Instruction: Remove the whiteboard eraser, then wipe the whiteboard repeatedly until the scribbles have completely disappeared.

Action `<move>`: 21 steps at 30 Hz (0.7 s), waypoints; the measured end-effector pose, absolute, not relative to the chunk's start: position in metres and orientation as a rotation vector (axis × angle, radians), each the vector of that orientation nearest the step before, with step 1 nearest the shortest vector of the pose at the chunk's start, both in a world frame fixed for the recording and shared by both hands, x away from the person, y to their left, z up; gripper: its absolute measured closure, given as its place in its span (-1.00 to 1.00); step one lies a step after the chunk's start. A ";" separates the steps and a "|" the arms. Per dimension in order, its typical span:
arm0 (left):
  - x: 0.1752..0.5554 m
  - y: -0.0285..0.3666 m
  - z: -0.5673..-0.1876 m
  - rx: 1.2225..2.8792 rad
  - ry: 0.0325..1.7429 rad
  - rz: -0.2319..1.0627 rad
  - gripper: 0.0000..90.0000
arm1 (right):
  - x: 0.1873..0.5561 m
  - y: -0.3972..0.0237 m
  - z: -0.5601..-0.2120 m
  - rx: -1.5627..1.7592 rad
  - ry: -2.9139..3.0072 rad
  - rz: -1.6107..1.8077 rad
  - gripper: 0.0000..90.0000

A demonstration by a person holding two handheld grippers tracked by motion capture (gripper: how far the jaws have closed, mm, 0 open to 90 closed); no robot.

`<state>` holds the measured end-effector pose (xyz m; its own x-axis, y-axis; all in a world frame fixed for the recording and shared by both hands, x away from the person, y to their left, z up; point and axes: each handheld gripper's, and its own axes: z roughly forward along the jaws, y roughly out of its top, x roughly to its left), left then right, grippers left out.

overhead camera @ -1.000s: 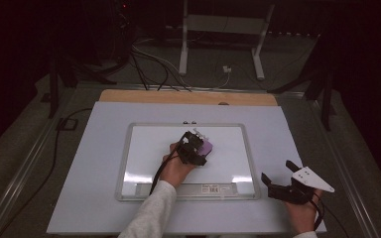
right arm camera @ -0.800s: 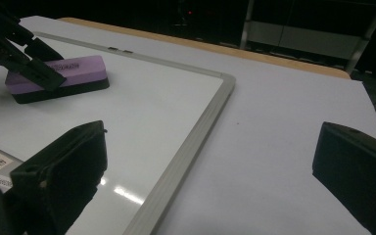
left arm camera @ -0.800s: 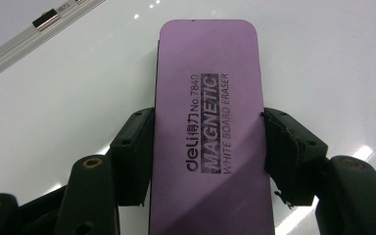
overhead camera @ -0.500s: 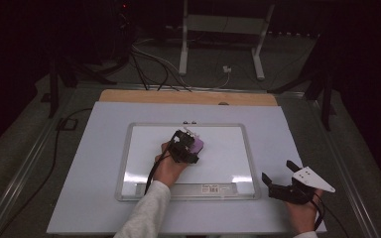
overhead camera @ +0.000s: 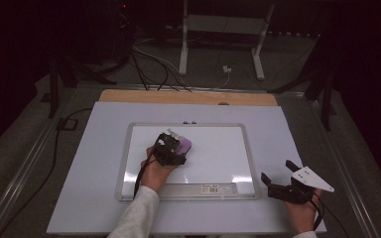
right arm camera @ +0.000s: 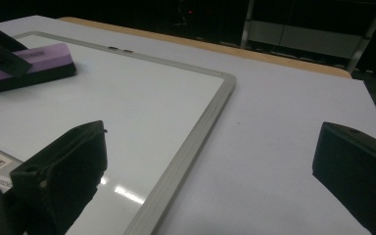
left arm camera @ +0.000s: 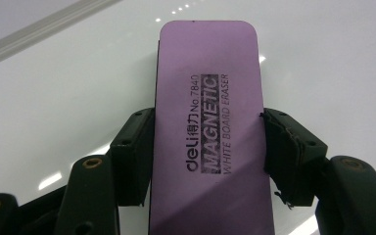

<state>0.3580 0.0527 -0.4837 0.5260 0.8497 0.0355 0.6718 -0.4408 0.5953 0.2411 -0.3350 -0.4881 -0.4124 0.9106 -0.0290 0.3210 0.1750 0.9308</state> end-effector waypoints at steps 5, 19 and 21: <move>0.354 0.063 -0.482 2.221 1.253 0.463 -0.07 | 0.241 -0.335 -0.488 1.158 1.841 1.231 -1.00; 0.342 0.078 -0.475 2.171 1.252 0.504 -0.07 | 0.240 -0.334 -0.488 1.160 1.841 1.232 -1.00; 0.341 0.081 -0.473 2.162 1.254 0.515 -0.07 | 0.240 -0.334 -0.488 1.160 1.842 1.230 -1.00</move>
